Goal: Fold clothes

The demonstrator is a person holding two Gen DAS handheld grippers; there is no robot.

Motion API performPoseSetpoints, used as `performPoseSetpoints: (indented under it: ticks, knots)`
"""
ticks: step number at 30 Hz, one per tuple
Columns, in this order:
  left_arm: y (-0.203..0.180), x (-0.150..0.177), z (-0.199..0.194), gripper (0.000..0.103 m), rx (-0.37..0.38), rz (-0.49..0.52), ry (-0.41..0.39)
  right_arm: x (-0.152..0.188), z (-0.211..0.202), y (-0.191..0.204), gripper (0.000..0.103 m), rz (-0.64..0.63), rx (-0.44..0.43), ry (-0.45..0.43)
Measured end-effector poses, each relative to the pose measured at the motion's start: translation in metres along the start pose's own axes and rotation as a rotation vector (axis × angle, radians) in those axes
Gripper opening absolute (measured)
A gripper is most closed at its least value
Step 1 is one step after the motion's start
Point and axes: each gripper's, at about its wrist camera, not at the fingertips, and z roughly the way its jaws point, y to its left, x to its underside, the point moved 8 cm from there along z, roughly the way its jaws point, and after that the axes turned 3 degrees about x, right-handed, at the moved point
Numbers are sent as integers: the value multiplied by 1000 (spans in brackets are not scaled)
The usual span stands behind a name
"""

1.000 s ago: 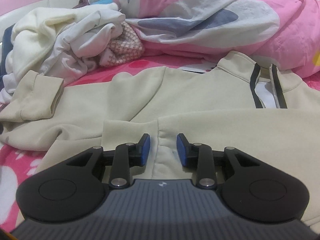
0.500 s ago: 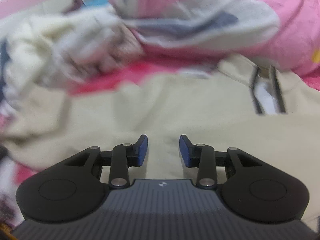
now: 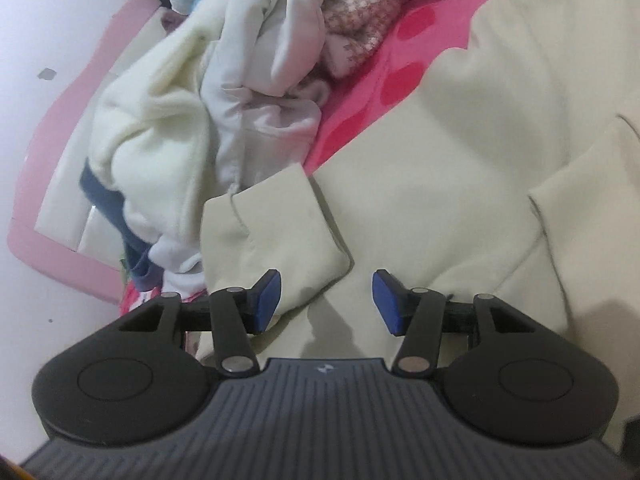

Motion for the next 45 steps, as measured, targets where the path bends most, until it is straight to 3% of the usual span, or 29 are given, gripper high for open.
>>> performPoseSetpoints:
  ticks: [3, 8, 11, 14, 16, 24, 31, 37, 45]
  knots:
    - [1, 3, 5, 77, 8, -15, 17, -5, 10, 9, 58, -26, 24, -3]
    - [3, 5, 12, 77, 9, -52, 37, -11, 20, 22, 58, -113, 21, -6]
    - [3, 4, 15, 77, 7, -47, 36, -12, 24, 24, 48, -148, 2, -9]
    - [3, 6, 17, 77, 1, -43, 41, -11, 26, 25, 18, -180, -4, -14]
    - [3, 6, 19, 77, 0, -44, 45, -9, 26, 28, 10, -181, -51, -8]
    - [-2, -1, 16, 77, -15, 0, 18, -20, -30, 73, 9, -294, -177, -189]
    - [-15, -18, 12, 77, -34, 87, -49, -18, -83, 107, 9, -380, -253, -281]
    - [-43, -22, 4, 81, 85, 105, -54, -38, -126, 101, 9, -431, -176, -406]
    - [-87, -21, 4, 84, 238, 153, -15, -76, -228, 43, 8, -451, 22, -629]
